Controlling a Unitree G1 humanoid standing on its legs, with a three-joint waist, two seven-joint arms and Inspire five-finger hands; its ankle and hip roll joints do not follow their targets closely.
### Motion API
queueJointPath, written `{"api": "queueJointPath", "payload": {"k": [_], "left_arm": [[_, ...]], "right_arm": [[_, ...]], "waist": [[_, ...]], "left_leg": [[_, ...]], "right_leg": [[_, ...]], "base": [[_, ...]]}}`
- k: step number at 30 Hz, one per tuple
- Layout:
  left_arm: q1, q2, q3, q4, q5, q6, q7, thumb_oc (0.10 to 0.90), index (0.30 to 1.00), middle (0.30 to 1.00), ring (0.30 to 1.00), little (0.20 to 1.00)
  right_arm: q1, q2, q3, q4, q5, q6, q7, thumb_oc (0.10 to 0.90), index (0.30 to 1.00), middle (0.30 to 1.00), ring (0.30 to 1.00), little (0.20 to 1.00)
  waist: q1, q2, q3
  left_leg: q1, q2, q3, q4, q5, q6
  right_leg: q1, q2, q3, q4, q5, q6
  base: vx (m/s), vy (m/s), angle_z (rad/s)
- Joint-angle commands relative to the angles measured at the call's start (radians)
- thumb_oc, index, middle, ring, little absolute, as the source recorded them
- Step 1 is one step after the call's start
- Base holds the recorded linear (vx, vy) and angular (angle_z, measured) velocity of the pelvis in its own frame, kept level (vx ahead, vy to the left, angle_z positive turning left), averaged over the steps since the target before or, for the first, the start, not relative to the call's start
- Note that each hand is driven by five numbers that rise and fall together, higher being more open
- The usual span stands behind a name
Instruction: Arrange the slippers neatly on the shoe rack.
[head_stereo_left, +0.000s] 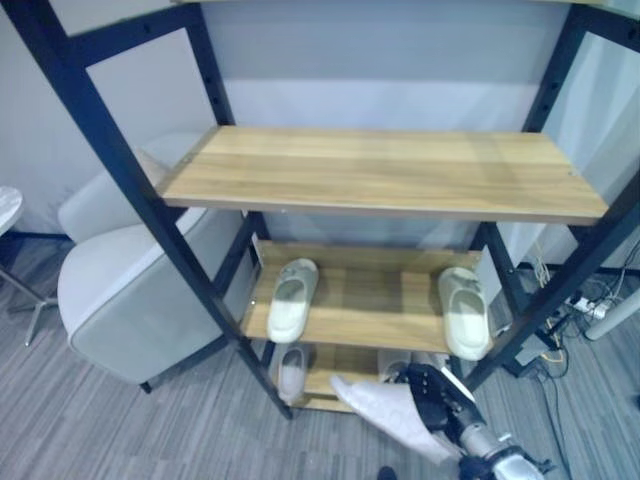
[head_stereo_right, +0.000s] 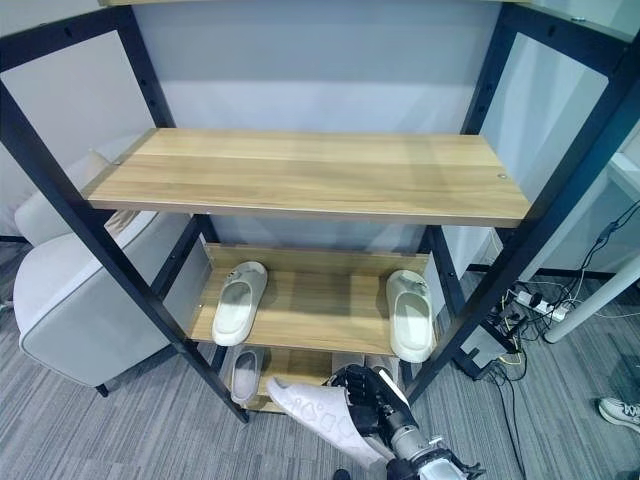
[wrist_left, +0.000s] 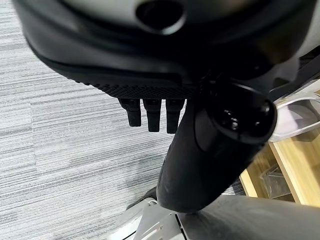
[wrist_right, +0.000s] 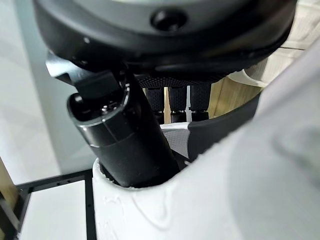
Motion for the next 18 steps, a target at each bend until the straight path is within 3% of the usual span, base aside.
{"api": "queueJointPath", "payload": {"k": [1, 12, 16, 18], "left_arm": [[-0.067, -0.033, -0.008, 0.052, 0.022, -0.05, -0.024, 0.8, 0.9, 0.9, 0.9, 0.9], [-0.066, -0.035, -0.009, 0.061, 0.031, -0.047, -0.03, 0.8, 0.9, 0.9, 0.9, 0.9], [-0.072, -0.022, 0.003, 0.045, -0.011, -0.048, -0.021, 0.8, 0.9, 0.9, 0.9, 0.9], [-0.098, 0.005, 0.015, 0.009, -0.079, -0.052, -0.012, 0.8, 0.9, 0.9, 0.9, 0.9]], "right_arm": [[-0.112, 0.005, -0.032, -0.131, 0.089, -0.094, 0.036, 0.4, 0.3, 0.3, 0.3, 0.3], [-0.12, 0.018, -0.028, -0.113, 0.084, -0.089, 0.032, 0.4, 0.3, 0.3, 0.3, 0.3], [-0.122, 0.076, -0.03, -0.046, 0.252, -0.082, 0.055, 0.4, 0.3, 0.3, 0.3, 0.3], [-0.172, 0.07, -0.025, -0.014, 0.302, -0.086, 0.039, 0.4, 0.3, 0.3, 0.3, 0.3]], "waist": [[0.006, 0.004, 0.012], [0.007, -0.006, 0.005], [0.007, -0.007, 0.019], [0.011, -0.025, 0.104]], "left_leg": [[0.002, 0.007, -0.023, -0.001, -0.077, -0.023], [0.004, 0.007, -0.017, -0.001, -0.079, -0.021], [0.016, 0.011, -0.023, 0.0, -0.082, -0.018], [-0.096, 0.013, -0.024, 0.195, -0.129, -0.019]], "right_leg": [[0.076, -0.015, -0.002, 0.025, -0.175, 0.067], [0.07, -0.02, -0.017, 0.041, -0.177, 0.071], [0.054, -0.024, -0.015, 0.104, -0.199, 0.071], [-0.016, -0.035, -0.014, 0.224, -0.234, 0.062]], "base": [[-0.04, 0.011, -0.04], [-0.01, 0.002, -0.01], [-0.01, 0.011, 0.01], [-0.29, -0.001, 0.0]]}}
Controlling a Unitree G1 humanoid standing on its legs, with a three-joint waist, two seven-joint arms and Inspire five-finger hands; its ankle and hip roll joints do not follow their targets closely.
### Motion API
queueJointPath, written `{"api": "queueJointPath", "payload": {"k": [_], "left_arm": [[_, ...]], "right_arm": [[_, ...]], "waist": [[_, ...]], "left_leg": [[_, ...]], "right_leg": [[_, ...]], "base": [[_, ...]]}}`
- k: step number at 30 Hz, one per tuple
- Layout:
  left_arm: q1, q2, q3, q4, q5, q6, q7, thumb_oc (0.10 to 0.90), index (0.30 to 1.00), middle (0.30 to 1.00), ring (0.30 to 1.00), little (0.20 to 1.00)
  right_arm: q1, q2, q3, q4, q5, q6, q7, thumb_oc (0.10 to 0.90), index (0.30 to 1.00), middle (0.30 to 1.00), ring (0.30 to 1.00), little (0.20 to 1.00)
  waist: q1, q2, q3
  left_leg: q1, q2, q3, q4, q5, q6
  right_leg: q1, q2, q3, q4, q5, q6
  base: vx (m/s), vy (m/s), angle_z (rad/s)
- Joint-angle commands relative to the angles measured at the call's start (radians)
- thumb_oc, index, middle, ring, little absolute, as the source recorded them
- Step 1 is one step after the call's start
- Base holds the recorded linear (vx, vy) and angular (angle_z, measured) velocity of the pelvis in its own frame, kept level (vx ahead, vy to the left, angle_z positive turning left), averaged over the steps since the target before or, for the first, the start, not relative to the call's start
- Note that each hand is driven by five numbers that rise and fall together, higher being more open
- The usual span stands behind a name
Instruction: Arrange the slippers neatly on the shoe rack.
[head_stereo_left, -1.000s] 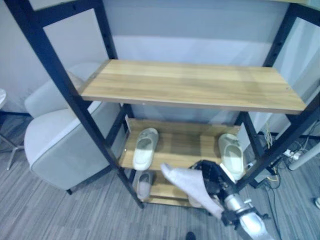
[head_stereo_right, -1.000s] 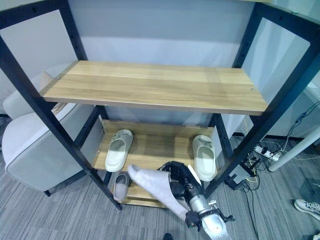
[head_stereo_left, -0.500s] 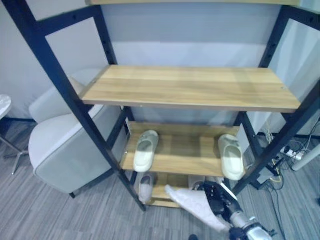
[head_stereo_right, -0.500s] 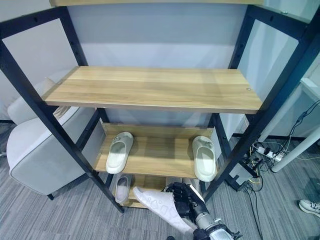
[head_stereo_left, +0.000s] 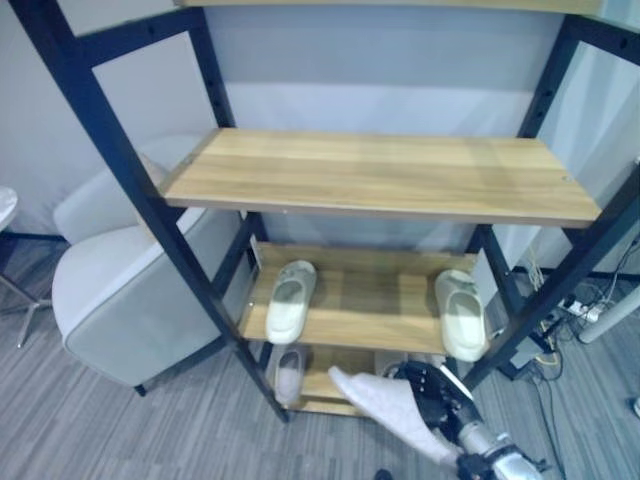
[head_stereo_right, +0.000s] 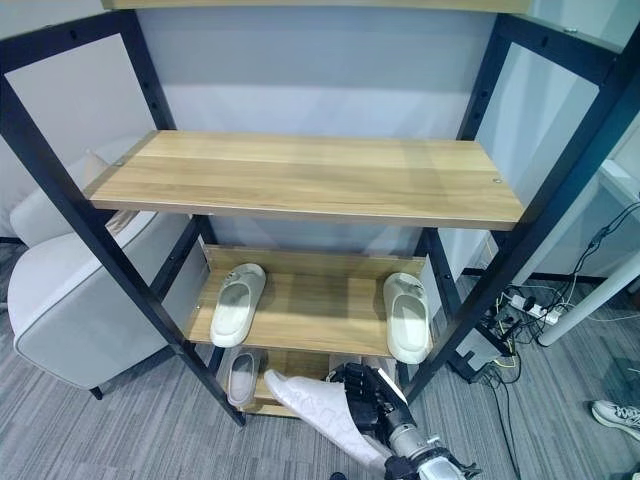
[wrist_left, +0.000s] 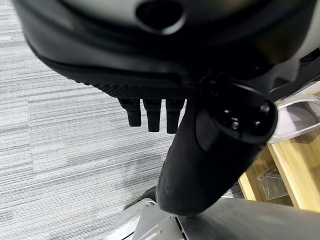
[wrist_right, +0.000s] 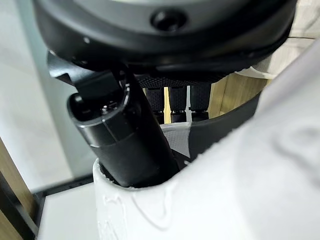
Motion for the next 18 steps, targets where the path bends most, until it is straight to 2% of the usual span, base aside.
{"api": "queueJointPath", "payload": {"k": [1, 2, 3, 4, 5, 6, 9, 12, 13, 14, 15, 16, 17, 18], "left_arm": [[-0.101, -0.004, 0.013, -0.005, -0.1, -0.056, -0.01, 0.8, 0.9, 0.9, 0.9, 0.9], [-0.118, 0.003, 0.016, -0.015, -0.138, -0.062, -0.009, 0.8, 0.9, 0.9, 0.9, 0.9], [-0.142, 0.008, 0.02, -0.041, -0.212, -0.074, -0.006, 0.8, 0.9, 0.9, 0.9, 0.9], [-0.143, 0.008, 0.02, -0.041, -0.212, -0.074, -0.006, 0.8, 0.9, 0.9, 0.9, 0.9], [-0.169, 0.015, 0.04, -0.072, -0.336, -0.092, -0.003, 0.8, 0.9, 0.9, 0.9, 0.9], [-0.169, 0.015, 0.04, -0.072, -0.336, -0.092, -0.003, 0.8, 0.9, 0.9, 0.9, 0.9], [-0.202, 0.029, 0.053, -0.096, -0.424, -0.122, 0.022, 0.8, 0.9, 0.9, 0.9, 0.9], [-0.221, 0.03, 0.044, -0.189, -0.534, -0.162, 0.043, 0.8, 0.9, 0.9, 0.9, 0.9], [-0.219, 0.031, 0.04, -0.219, -0.555, -0.173, 0.049, 0.8, 0.9, 0.9, 0.9, 0.9], [-0.219, 0.031, 0.04, -0.219, -0.555, -0.172, 0.049, 0.8, 0.9, 0.9, 0.9, 0.9], [-0.221, 0.033, 0.038, -0.245, -0.578, -0.176, 0.051, 0.8, 0.9, 0.9, 0.9, 0.9], [-0.227, 0.036, 0.032, -0.304, -0.626, -0.192, 0.062, 0.8, 0.9, 0.9, 0.9, 0.9], [-0.227, 0.036, 0.032, -0.304, -0.626, -0.192, 0.062, 0.8, 0.9, 0.9, 0.9, 0.9], [-0.227, 0.034, 0.023, -0.359, -0.656, -0.199, 0.072, 0.8, 0.9, 0.9, 0.9, 0.9]], "right_arm": [[-0.158, -0.028, -0.024, -0.119, 0.141, -0.089, 0.004, 0.4, 0.3, 0.3, 0.3, 0.3], [-0.188, -0.04, -0.009, -0.107, 0.153, -0.09, -0.001, 0.4, 0.3, 0.3, 0.3, 0.3], [-0.245, -0.041, 0.016, -0.053, 0.191, -0.089, -0.014, 0.4, 0.3, 0.3, 0.3, 0.3], [-0.246, -0.041, 0.016, -0.052, 0.191, -0.09, -0.013, 0.4, 0.3, 0.3, 0.3, 0.3], [-0.299, -0.029, 0.042, -0.02, 0.204, -0.094, -0.037, 0.4, 0.3, 0.3, 0.3, 0.3], [-0.3, -0.029, 0.042, -0.02, 0.204, -0.094, -0.037, 0.4, 0.3, 0.3, 0.3, 0.3], [-0.39, -0.022, 0.072, 0.013, 0.195, -0.111, -0.066, 0.4, 0.3, 0.3, 0.3, 0.3], [-0.488, -0.032, 0.077, -0.015, 0.143, -0.15, -0.131, 0.4, 0.3, 0.3, 0.3, 0.3], [-0.517, -0.034, 0.075, -0.02, 0.118, -0.162, -0.154, 0.4, 0.3, 0.3, 0.3, 0.3], [-0.517, -0.034, 0.075, -0.02, 0.118, -0.162, -0.155, 0.4, 0.3, 0.3, 0.3, 0.3], [-0.546, -0.034, 0.071, -0.025, 0.102, -0.17, -0.176, 0.4, 0.3, 0.3, 0.3, 0.3], [-0.613, -0.033, 0.062, -0.013, 0.078, -0.198, -0.227, 0.4, 0.3, 0.3, 0.3, 0.3], [-0.613, -0.033, 0.062, -0.013, 0.078, -0.198, -0.227, 0.4, 0.3, 0.3, 0.3, 0.3], [-0.686, -0.028, 0.054, 0.002, 0.044, -0.213, -0.285, 0.4, 0.3, 0.3, 0.3, 0.3]], "waist": [[0.016, -0.002, 0.136], [0.023, -0.006, 0.176], [0.036, -0.007, 0.214], [0.035, -0.007, 0.211], [0.046, -0.001, 0.231], [0.044, -0.001, 0.227], [0.062, 0.011, 0.25], [0.084, 0.022, 0.275], [0.09, 0.026, 0.281], [0.09, 0.026, 0.279], [0.096, 0.03, 0.281], [0.104, 0.036, 0.281], [0.104, 0.036, 0.281], [0.114, 0.046, 0.287]], "left_leg": [[-0.145, 0.011, -0.027, 0.253, -0.138, -0.021], [-0.201, 0.011, -0.028, 0.323, -0.154, -0.017], [-0.308, 0.014, -0.036, 0.428, -0.178, -0.008], [-0.313, 0.014, -0.036, 0.431, -0.179, -0.008], [-0.402, 0.017, -0.044, 0.509, -0.195, -0.002], [-0.408, 0.017, -0.045, 0.508, -0.193, -0.002], [-0.52, 0.022, -0.051, 0.585, -0.199, 0.004], [-0.707, 0.031, -0.072, 0.705, -0.205, 0.006], [-0.74, 0.034, -0.077, 0.741, -0.236, 0.002], [-0.743, 0.034, -0.077, 0.744, -0.238, 0.002], [-0.793, 0.031, -0.085, 0.77, -0.24, 0.005], [-0.894, 0.025, -0.102, 0.821, -0.246, 0.012], [-0.894, 0.025, -0.102, 0.821, -0.246, 0.012], [-0.984, 0.006, -0.12, 0.879, -0.26, 0.026]], "right_leg": [[-0.052, -0.04, -0.019, 0.261, -0.24, 0.063], [-0.102, -0.044, -0.019, 0.325, -0.247, 0.058], [-0.201, -0.052, -0.018, 0.419, -0.259, 0.051], [-0.205, -0.052, -0.018, 0.422, -0.26, 0.051], [-0.305, -0.059, -0.01, 0.516, -0.272, 0.047], [-0.31, -0.059, -0.011, 0.515, -0.271, 0.047], [-0.425, -0.061, 0.001, 0.594, -0.306, 0.03], [-0.605, -0.063, -0.003, 0.715, -0.344, 0.01], [-0.642, -0.061, 0.003, 0.757, -0.381, 0.012], [-0.644, -0.061, 0.003, 0.759, -0.382, 0.011], [-0.695, -0.058, 0.011, 0.79, -0.387, 0.008], [-0.795, -0.058, 0.018, 0.843, -0.401, 0.001], [-0.795, -0.058, 0.018, 0.843, -0.401, 0.001], [-0.888, -0.053, 0.035, 0.905, -0.412, -0.004]], "base": [[-0.36, -0.009, 0.05], [-0.37, 0.004, 0.16], [-0.28, 0.01, 0.18], [-0.28, 0.001, 0.14], [-0.12, -0.003, 0.04], [-0.17, -0.006, 0.04], [-0.1, -0.019, 0.0], [-0.11, -0.069, 0.09], [0.0, -0.031, 0.09], [0.02, -0.031, 0.03], [-0.06, -0.046, 0.18], [-0.06, -0.046, 0.13], [-0.09, -0.03, 0.02], [-0.06, 0.007, 0.0]]}}
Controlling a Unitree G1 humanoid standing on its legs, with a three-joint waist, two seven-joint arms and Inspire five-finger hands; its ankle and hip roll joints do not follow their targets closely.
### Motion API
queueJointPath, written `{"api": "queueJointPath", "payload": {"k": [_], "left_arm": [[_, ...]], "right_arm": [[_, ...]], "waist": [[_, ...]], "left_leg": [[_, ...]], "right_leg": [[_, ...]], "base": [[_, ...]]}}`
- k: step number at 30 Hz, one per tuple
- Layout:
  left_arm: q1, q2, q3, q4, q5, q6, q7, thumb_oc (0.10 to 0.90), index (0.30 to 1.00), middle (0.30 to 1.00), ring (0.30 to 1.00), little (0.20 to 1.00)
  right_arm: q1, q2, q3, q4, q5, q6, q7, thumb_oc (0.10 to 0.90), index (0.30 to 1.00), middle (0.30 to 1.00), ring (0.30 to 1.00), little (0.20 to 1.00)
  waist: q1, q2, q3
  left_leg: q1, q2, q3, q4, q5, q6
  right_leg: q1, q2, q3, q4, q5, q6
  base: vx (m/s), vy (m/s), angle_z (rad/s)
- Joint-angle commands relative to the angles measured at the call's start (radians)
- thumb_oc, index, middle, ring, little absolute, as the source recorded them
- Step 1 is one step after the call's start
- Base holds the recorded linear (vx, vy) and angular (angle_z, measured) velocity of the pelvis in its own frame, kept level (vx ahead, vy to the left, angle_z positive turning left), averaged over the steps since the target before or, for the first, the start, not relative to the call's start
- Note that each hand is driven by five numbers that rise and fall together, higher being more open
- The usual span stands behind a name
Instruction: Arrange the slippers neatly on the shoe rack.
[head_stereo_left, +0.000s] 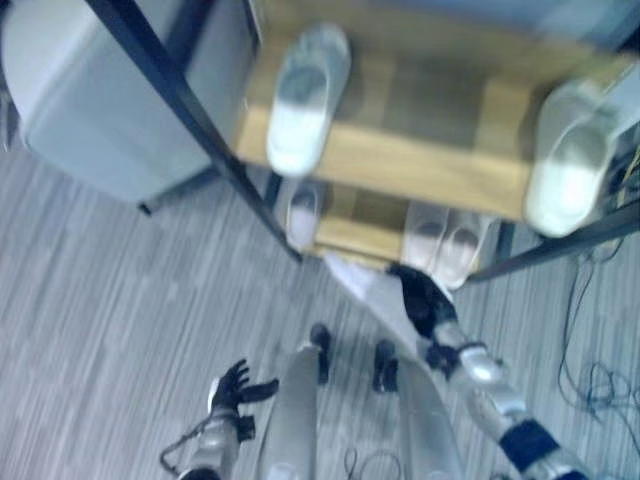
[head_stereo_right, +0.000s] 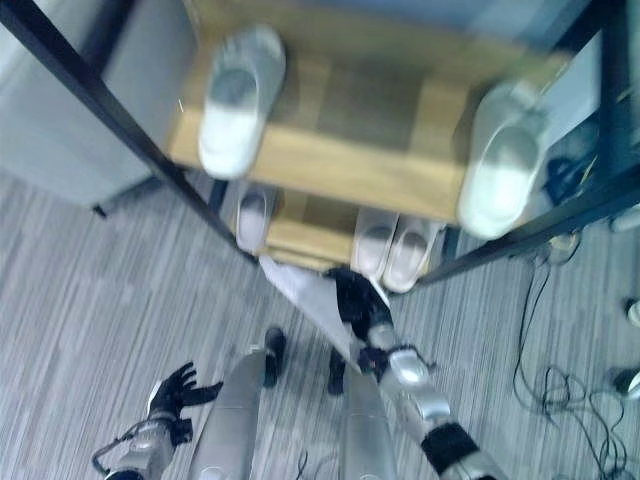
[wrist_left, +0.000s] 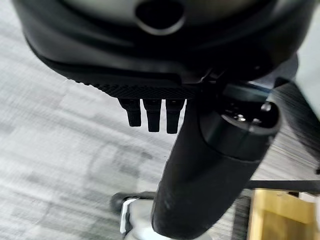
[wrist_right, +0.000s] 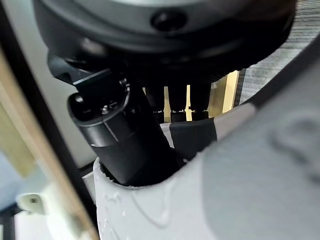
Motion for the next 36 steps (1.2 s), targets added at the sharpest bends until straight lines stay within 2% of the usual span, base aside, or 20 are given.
{"api": "queueJointPath", "payload": {"k": [1, 4, 6, 8, 9, 10, 11, 12, 13, 14, 16, 17, 18, 19, 20, 22, 25, 29, 32, 36], "left_arm": [[0.01, 0.007, -0.044, -0.063, -0.082, -0.08, 0.045, 0.8, 0.9, 0.9, 0.9, 0.9], [0.014, 0.003, -0.054, -0.095, -0.093, -0.085, 0.053, 0.8, 0.9, 0.9, 0.9, 0.9], [0.036, 0.008, -0.06, -0.178, -0.101, -0.097, 0.076, 0.8, 0.9, 0.9, 0.9, 0.9], [0.041, 0.013, -0.056, -0.195, -0.105, -0.104, 0.086, 0.8, 0.9, 0.9, 0.9, 0.9], [0.043, 0.02, -0.052, -0.212, -0.108, -0.111, 0.094, 0.8, 0.9, 0.9, 0.9, 0.9], [0.05, 0.032, -0.045, -0.255, -0.107, -0.121, 0.114, 0.8, 0.9, 0.9, 0.9, 0.9], [0.05, 0.032, -0.045, -0.256, -0.106, -0.12, 0.115, 0.8, 0.9, 0.9, 0.9, 0.9], [0.052, 0.044, -0.035, -0.281, -0.111, -0.138, 0.149, 0.8, 0.9, 0.9, 0.9, 0.9], [0.051, 0.044, -0.034, -0.281, -0.11, -0.137, 0.15, 0.8, 0.9, 0.9, 0.9, 0.9], [0.037, 0.063, 0.016, -0.275, -0.146, -0.162, 0.203, 0.8, 0.9, 0.9, 0.9, 0.9], [0.035, 0.071, 0.034, -0.265, -0.175, -0.168, 0.208, 0.8, 0.9, 0.9, 0.9, 0.9], [0.031, 0.091, 0.067, -0.247, -0.211, -0.177, 0.221, 0.8, 0.9, 0.9, 0.9, 0.9], [0.029, 0.09, 0.068, -0.246, -0.212, -0.177, 0.22, 0.8, 0.9, 0.9, 0.9, 0.9], [0.015, 0.107, 0.094, -0.199, -0.239, -0.192, 0.24, 0.8, 0.9, 0.9, 0.9, 0.9], [0.012, 0.106, 0.096, -0.198, -0.239, -0.192, 0.239, 0.8, 0.9, 0.9, 0.9, 0.9], [-0.006, 0.123, 0.124, -0.155, -0.297, -0.204, 0.253, 0.8, 0.9, 0.9, 0.9, 0.9], [-0.001, 0.127, 0.146, -0.12, -0.331, -0.212, 0.253, 0.8, 0.9, 0.9, 0.9, 0.9], [0.008, 0.132, 0.127, -0.097, -0.331, -0.209, 0.248, 0.8, 0.9, 0.9, 0.9, 0.9], [0.009, 0.137, 0.111, -0.065, -0.356, -0.208, 0.232, 0.8, 0.9, 0.9, 0.9, 0.9], [0.007, 0.147, 0.095, -0.048, -0.371, -0.206, 0.225, 0.8, 0.9, 0.9, 0.9, 0.9]], "right_arm": [[-0.077, 0.001, -0.034, -0.133, -0.088, -0.165, -0.113, 0.4, 0.3, 0.3, 0.3, 0.3], [-0.138, 0.013, -0.054, -0.118, -0.109, -0.185, -0.165, 0.4, 0.3, 0.3, 0.3, 0.3], [-0.235, 0.003, -0.108, -0.119, -0.154, -0.208, -0.252, 0.4, 0.3, 0.3, 0.3, 0.3], [-0.256, -0.006, -0.12, -0.121, -0.166, -0.211, -0.267, 0.4, 0.3, 0.3, 0.3, 0.3], [-0.289, -0.027, -0.123, -0.128, -0.19, -0.211, -0.288, 0.4, 0.3, 0.3, 0.3, 0.3], [-0.33, -0.054, -0.132, -0.146, -0.221, -0.214, -0.319, 0.4, 0.3, 0.3, 0.3, 0.3], [-0.331, -0.054, -0.131, -0.146, -0.222, -0.214, -0.32, 0.4, 0.3, 0.3, 0.3, 0.3], [-0.404, -0.071, -0.132, -0.154, -0.227, -0.222, -0.351, 0.4, 0.3, 0.3, 0.3, 0.3], [-0.406, -0.07, -0.131, -0.154, -0.228, -0.222, -0.352, 0.4, 0.3, 0.3, 0.3, 0.3], [-0.515, -0.124, -0.117, -0.163, -0.273, -0.222, -0.41, 0.4, 0.3, 0.3, 0.3, 0.3], [-0.562, -0.144, -0.114, -0.159, -0.282, -0.218, -0.421, 0.4, 0.3, 0.3, 0.3, 0.3], [-0.66, -0.168, -0.085, -0.149, -0.291, -0.212, -0.438, 0.4, 0.3, 0.3, 0.3, 0.3], [-0.663, -0.168, -0.084, -0.147, -0.291, -0.213, -0.438, 0.4, 0.3, 0.3, 0.3, 0.3], [-0.767, -0.194, -0.045, -0.126, -0.298, -0.209, -0.457, 0.4, 0.3, 0.3, 0.3, 0.3], [-0.772, -0.194, -0.043, -0.124, -0.297, -0.21, -0.457, 0.4, 0.3, 0.3, 0.3, 0.3], [-0.873, -0.2, 0.005, -0.104, -0.281, -0.212, -0.478, 0.4, 0.3, 0.3, 0.3, 0.3], [-0.898, -0.229, 0.024, -0.112, -0.272, -0.205, -0.48, 0.4, 0.3, 0.3, 0.3, 0.3], [-0.92, -0.246, 0.042, -0.111, -0.241, -0.209, -0.464, 0.4, 0.3, 0.3, 0.3, 0.3], [-1.022, -0.276, 0.117, 0.002, -0.204, -0.187, -0.474, 0.4, 0.3, 0.3, 0.3, 0.3], [-1.113, -0.276, 0.184, 0.117, -0.159, -0.18, -0.471, 0.4, 0.3, 0.3, 0.3, 0.3]], "waist": [[0.008, 0.036, -0.096], [0.018, 0.041, -0.088], [0.031, 0.052, -0.067], [0.033, 0.053, -0.067], [0.035, 0.055, -0.06], [0.039, 0.056, -0.05], [0.04, 0.056, -0.052], [0.048, 0.059, -0.038], [0.049, 0.058, -0.04], [0.056, 0.057, -0.019], [0.061, 0.056, -0.017], [0.07, 0.055, -0.008], [0.069, 0.055, -0.01], [0.079, 0.046, 0.027], [0.078, 0.046, 0.031], [0.086, 0.041, 0.084], [0.086, 0.028, 0.085], [0.086, 0.017, 0.085], [0.093, 0.005, 0.085], [0.096, -0.005, 0.085]], "left_leg": [[-0.074, -0.038, -0.071, 0.073, -0.092, 0.033], [-0.147, -0.046, -0.076, 0.131, -0.111, 0.043], [-0.268, -0.057, -0.085, 0.247, -0.155, 0.053], [-0.304, -0.057, -0.086, 0.282, -0.167, 0.051], [-0.329, -0.053, -0.087, 0.311, -0.181, 0.053], [-0.385, -0.056, -0.084, 0.396, -0.214, 0.062], [-0.39, -0.056, -0.084, 0.401, -0.216, 0.062], [-0.454, -0.055, -0.085, 0.496, -0.248, 0.073], [-0.46, -0.054, -0.085, 0.502, -0.251, 0.073], [-0.573, -0.055, -0.09, 0.676, -0.295, 0.082], [-0.607, -0.06, -0.097, 0.729, -0.315, 0.084], [-0.668, -0.058, -0.101, 0.844, -0.359, 0.096], [-0.675, -0.058, -0.101, 0.847, -0.359, 0.096], [-0.684, -0.051, -0.097, 0.948, -0.411, 0.1], [-0.684, -0.051, -0.096, 0.95, -0.411, 0.101], [-0.685, -0.048, -0.104, 1.07, -0.483, 0.109], [-0.685, -0.058, -0.111, 1.159, -0.532, 0.104], [-0.685, -0.062, -0.115, 1.249, -0.58, 0.1], [-0.685, -0.06, -0.113, 1.319, -0.616, 0.092], [-0.685, -0.056, -0.115, 1.353, -0.634, 0.087]], "right_leg": [[-0.084, -0.018, 0.059, -0.018, -0.051, 0.054], [-0.157, -0.016, 0.064, 0.037, -0.067, 0.054], [-0.28, -0.019, 0.083, 0.158, -0.106, 0.038], [-0.315, -0.022, 0.084, 0.199, -0.117, 0.035], [-0.343, -0.021, 0.088, 0.232, -0.129, 0.034], [-0.398, -0.013, 0.092, 0.308, -0.15, 0.027], [-0.403, -0.012, 0.092, 0.312, -0.152, 0.027], [-0.462, -0.004, 0.093, 0.391, -0.17, 0.021], [-0.469, -0.003, 0.093, 0.396, -0.173, 0.021], [-0.573, 0.006, 0.087, 0.549, -0.217, -0.001], [-0.608, 0.011, 0.087, 0.602, -0.237, -0.007], [-0.663, 0.019, 0.093, 0.702, -0.264, -0.02], [-0.67, 0.02, 0.093, 0.705, -0.264, -0.02], [-0.69, 0.032, 0.096, 0.802, -0.29, -0.024], [-0.69, 0.032, 0.097, 0.803, -0.29, -0.024], [-0.705, 0.039, 0.118, 0.928, -0.341, -0.04], [-0.706, 0.041, 0.132, 1.017, -0.376, -0.045], [-0.713, 0.042, 0.158, 1.122, -0.412, -0.053], [-0.716, 0.033, 0.176, 1.207, -0.44, -0.058], [-0.717, 0.022, 0.181, 1.245, -0.455, -0.072]], "base": [[-0.07, 0.0, 0.03], [-0.01, -0.005, -0.04], [-0.01, -0.013, 0.1], [0.0, -0.005, 0.02], [0.03, 0.003, 0.05], [0.0, 0.0, 0.0], [0.04, -0.01, -0.06], [0.03, -0.007, -0.09], [0.08, -0.056, -0.13], [0.07, -0.048, -0.09], [0.09, -0.031, -0.07], [0.09, -0.005, -0.01], [0.13, -0.004, -0.02], [0.07, -0.006, -0.2], [0.1, 0.002, -0.26], [0.13, 0.019, -0.22], [0.1, -0.003, -0.11], [0.11, -0.012, 0.05], [0.05, 0.019, 0.06], [0.01, 0.013, 0.02]]}}
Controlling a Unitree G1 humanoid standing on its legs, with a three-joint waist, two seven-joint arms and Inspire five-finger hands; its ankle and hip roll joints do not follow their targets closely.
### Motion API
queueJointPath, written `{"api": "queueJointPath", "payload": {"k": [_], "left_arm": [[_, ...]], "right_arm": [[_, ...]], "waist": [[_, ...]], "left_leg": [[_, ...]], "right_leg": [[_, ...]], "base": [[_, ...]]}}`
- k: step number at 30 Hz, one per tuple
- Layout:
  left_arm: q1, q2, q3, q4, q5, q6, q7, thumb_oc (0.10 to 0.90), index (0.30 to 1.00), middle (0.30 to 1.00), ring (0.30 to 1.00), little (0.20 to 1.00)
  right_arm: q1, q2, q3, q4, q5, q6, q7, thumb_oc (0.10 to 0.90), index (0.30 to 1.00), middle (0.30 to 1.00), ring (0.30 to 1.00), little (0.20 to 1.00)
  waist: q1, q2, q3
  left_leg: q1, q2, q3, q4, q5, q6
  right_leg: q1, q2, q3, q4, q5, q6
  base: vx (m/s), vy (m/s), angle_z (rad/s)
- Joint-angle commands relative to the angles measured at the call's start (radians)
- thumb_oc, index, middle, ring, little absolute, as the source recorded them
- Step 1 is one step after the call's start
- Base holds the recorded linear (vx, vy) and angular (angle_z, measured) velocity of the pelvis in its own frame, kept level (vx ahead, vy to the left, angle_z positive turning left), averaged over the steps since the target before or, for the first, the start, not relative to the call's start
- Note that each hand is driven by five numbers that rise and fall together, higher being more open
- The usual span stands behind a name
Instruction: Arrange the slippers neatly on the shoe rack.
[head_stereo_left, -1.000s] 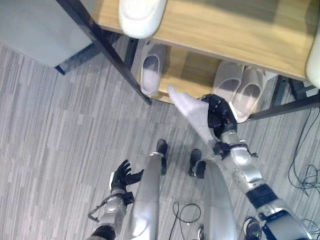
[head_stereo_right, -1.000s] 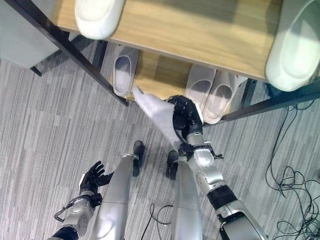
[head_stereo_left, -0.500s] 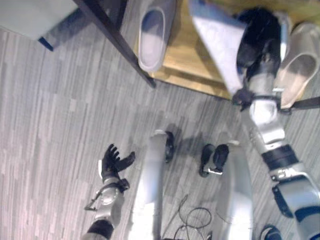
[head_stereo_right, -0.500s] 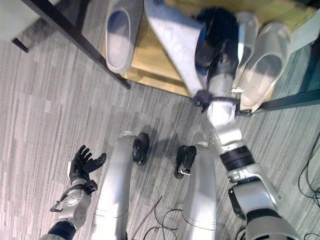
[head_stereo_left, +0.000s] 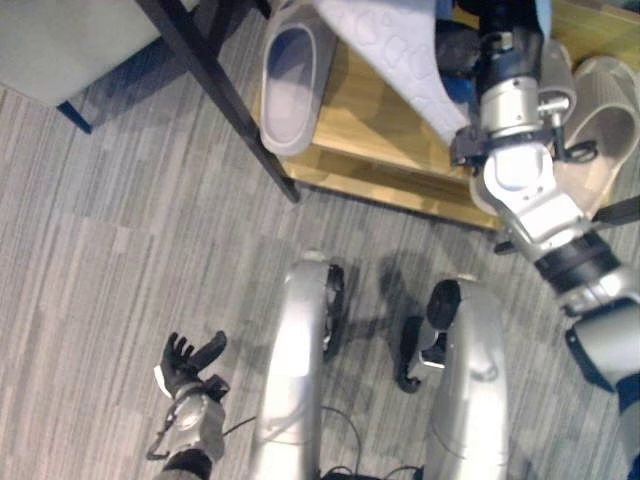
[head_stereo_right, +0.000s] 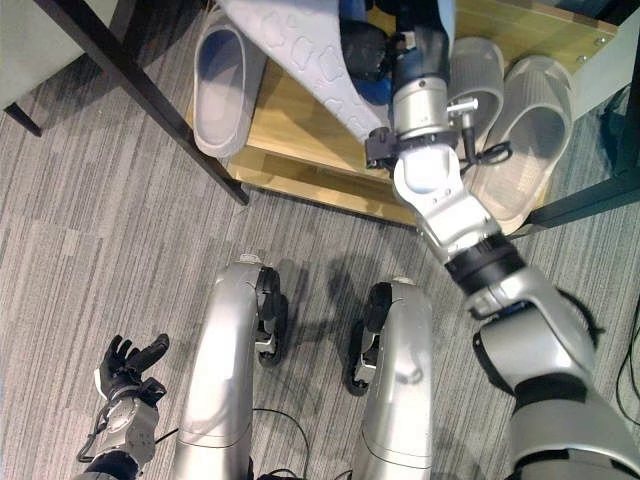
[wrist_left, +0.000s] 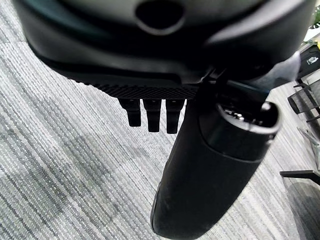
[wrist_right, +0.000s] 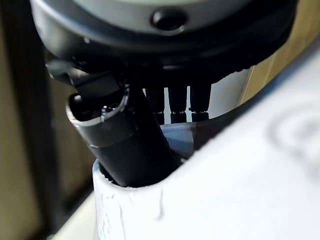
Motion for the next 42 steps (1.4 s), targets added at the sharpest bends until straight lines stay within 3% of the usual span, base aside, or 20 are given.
{"api": "queueJointPath", "payload": {"k": [1, 7, 12, 17, 25, 42], "left_arm": [[0.046, 0.095, -0.028, 0.009, -0.032, -0.063, 0.009, 0.8, 0.9, 0.9, 0.9, 0.9], [0.054, 0.103, -0.015, 0.057, -0.05, -0.061, -0.015, 0.8, 0.9, 0.9, 0.9, 0.9], [0.038, 0.12, -0.02, 0.103, -0.061, -0.06, -0.033, 0.8, 0.9, 0.9, 0.9, 0.9], [0.035, 0.114, -0.043, 0.089, -0.042, -0.06, -0.032, 0.8, 0.9, 0.9, 0.9, 0.9], [0.042, 0.093, -0.076, 0.108, -0.008, -0.058, -0.036, 0.8, 0.9, 0.9, 0.9, 0.9], [0.028, 0.085, -0.117, 0.164, 0.013, -0.059, -0.047, 0.8, 0.9, 0.9, 0.9, 0.9]], "right_arm": [[-0.193, -0.008, -0.06, -0.091, 0.051, -0.086, -0.015, 0.4, 0.3, 0.3, 0.3, 0.3], [-0.302, -0.029, 0.026, 0.024, -0.021, -0.046, -0.037, 0.4, 0.3, 0.3, 0.3, 0.3], [-0.398, 0.018, 0.117, 0.23, -0.017, 0.001, -0.01, 0.4, 0.3, 0.3, 0.3, 0.3], [-0.42, 0.04, 0.159, 0.282, -0.065, 0.03, -0.021, 0.4, 0.3, 0.3, 0.3, 0.3], [-0.426, 0.046, 0.175, 0.378, -0.192, 0.065, -0.058, 0.4, 0.3, 0.3, 0.3, 0.3], [-0.476, 0.099, 0.208, 0.573, -0.136, 0.061, -0.048, 0.4, 0.3, 0.3, 0.3, 0.3]], "waist": [[0.032, -0.049, -0.021], [0.053, -0.065, -0.021], [0.072, -0.073, -0.021], [0.067, -0.073, -0.021], [0.058, -0.069, -0.021], [0.079, -0.059, -0.021]], "left_leg": [[0.118, -0.033, -0.08, 0.063, -0.242, 0.05], [0.118, -0.026, -0.103, 0.081, -0.253, 0.047], [0.118, -0.016, -0.113, 0.106, -0.265, 0.05], [0.118, -0.013, -0.11, 0.114, -0.272, 0.05], [0.118, -0.011, -0.103, 0.125, -0.277, 0.047], [0.118, -0.015, -0.104, 0.139, -0.277, 0.042]], "right_leg": [[0.03, 0.006, 0.096, -0.012, -0.018, -0.045], [0.034, -0.006, 0.072, -0.017, -0.011, -0.042], [0.034, -0.008, 0.062, -0.008, -0.006, -0.037], [0.03, -0.008, 0.062, -0.001, -0.008, -0.037], [0.03, -0.006, 0.066, 0.012, -0.011, -0.039], [0.032, -0.02, 0.07, 0.025, -0.01, -0.042]], "base": [[0.02, 0.042, 0.03], [0.01, 0.038, -0.05], [0.0, 0.023, -0.05], [0.0, 0.008, -0.06], [0.0, 0.0, 0.0], [0.0, 0.0, 0.0]]}}
